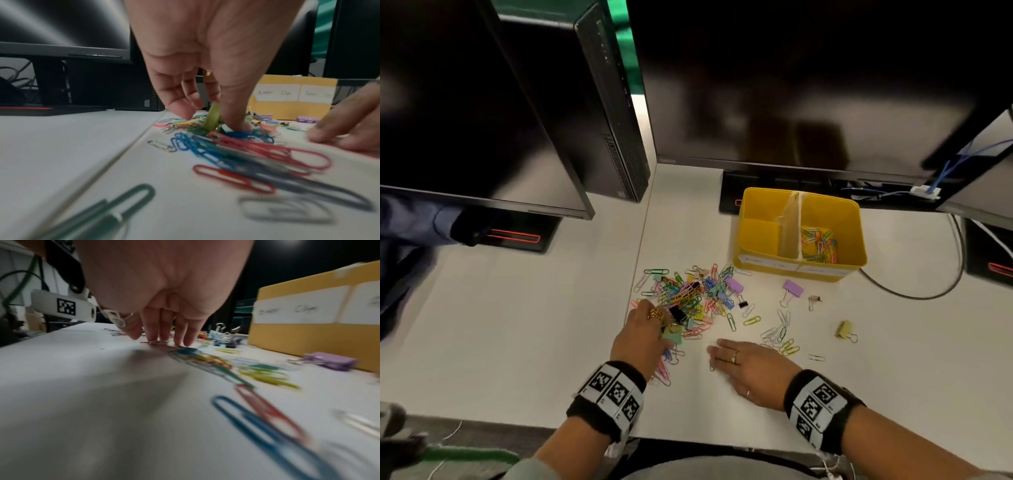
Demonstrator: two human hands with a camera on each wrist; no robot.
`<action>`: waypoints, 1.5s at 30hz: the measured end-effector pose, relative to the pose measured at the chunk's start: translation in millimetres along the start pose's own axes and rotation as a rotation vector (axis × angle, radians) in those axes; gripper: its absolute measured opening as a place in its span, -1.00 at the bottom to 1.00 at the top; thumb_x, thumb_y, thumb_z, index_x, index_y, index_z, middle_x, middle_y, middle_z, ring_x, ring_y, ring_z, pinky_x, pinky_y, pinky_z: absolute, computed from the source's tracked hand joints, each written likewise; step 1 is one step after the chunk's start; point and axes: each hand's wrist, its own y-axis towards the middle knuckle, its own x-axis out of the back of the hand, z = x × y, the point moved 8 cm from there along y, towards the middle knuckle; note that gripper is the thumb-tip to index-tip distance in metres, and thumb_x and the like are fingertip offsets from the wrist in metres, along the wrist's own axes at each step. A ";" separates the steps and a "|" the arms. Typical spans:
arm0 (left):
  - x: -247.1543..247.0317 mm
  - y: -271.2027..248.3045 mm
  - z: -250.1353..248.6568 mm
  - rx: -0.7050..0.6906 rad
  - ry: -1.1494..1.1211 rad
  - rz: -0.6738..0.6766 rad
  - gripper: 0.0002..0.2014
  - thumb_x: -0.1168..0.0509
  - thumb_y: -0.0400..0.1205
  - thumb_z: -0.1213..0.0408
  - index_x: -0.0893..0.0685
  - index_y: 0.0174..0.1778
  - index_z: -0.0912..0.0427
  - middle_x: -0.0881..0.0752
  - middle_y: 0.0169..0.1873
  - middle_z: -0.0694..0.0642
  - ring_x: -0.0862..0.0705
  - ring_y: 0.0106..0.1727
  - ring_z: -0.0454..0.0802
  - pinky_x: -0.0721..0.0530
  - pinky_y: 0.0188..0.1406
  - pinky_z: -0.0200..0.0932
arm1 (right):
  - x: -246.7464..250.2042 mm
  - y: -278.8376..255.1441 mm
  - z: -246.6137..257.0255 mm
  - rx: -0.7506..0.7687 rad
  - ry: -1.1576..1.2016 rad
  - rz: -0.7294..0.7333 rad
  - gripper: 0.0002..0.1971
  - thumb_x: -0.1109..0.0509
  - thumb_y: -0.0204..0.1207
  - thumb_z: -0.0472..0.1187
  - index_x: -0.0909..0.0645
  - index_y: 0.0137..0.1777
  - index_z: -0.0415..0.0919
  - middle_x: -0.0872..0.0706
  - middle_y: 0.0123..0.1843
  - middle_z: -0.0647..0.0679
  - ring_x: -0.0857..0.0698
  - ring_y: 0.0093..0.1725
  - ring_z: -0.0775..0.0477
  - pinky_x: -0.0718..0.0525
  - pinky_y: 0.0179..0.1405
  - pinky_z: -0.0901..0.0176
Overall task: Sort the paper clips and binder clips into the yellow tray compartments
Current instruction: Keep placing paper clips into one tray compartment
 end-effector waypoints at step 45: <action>-51.5 9.5 -121.6 -0.532 0.241 0.221 -0.36 -0.05 0.72 0.00 -0.09 0.65 0.27 -0.03 0.68 0.12 0.01 0.70 0.04 0.05 0.70 -0.13 | 9.1 -60.3 -68.0 -0.795 0.499 -0.049 0.37 -0.56 -0.13 0.37 0.07 0.60 -0.17 -0.05 0.64 -0.12 -0.03 0.61 -0.18 -0.11 0.61 -0.02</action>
